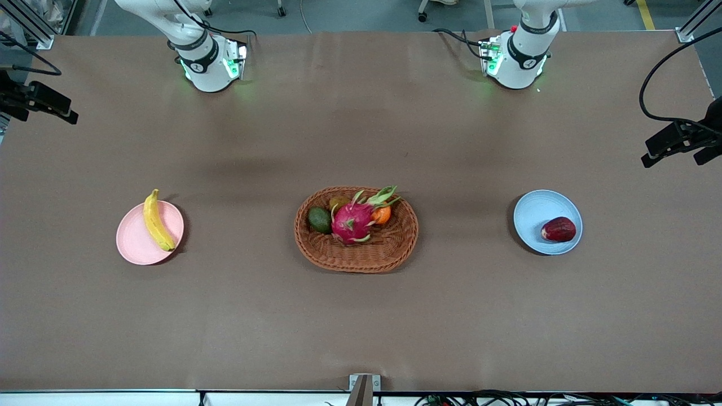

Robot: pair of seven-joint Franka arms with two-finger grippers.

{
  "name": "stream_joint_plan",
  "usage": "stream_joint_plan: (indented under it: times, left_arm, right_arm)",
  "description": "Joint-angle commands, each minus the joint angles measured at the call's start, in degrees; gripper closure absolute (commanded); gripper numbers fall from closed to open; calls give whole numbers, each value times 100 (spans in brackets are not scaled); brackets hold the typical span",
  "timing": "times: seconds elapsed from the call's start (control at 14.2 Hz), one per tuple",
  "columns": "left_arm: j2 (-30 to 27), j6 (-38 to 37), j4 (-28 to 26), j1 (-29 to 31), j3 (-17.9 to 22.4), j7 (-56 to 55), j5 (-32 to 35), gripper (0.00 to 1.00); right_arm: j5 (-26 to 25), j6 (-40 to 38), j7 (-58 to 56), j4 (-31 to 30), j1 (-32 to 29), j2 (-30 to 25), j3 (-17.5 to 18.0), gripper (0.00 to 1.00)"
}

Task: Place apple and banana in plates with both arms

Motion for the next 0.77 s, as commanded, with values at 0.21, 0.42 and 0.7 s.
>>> stream_joint_plan:
  times: [0.21,0.42,0.7]
  left_arm:
    - [-2,-114,94,19,-95,109,-82,0]
    - [-2,-114,94,28,-86,109,-82,0]
    - [-2,-105,94,19,-95,109,-73,0]
  right_arm:
    - [-102,83,83,-157,75,-156,-30,0]
    - [-84,39,65,-43,66,-130,-30,0]
    - [-40,83,13,-60,84,-130,-30,0]
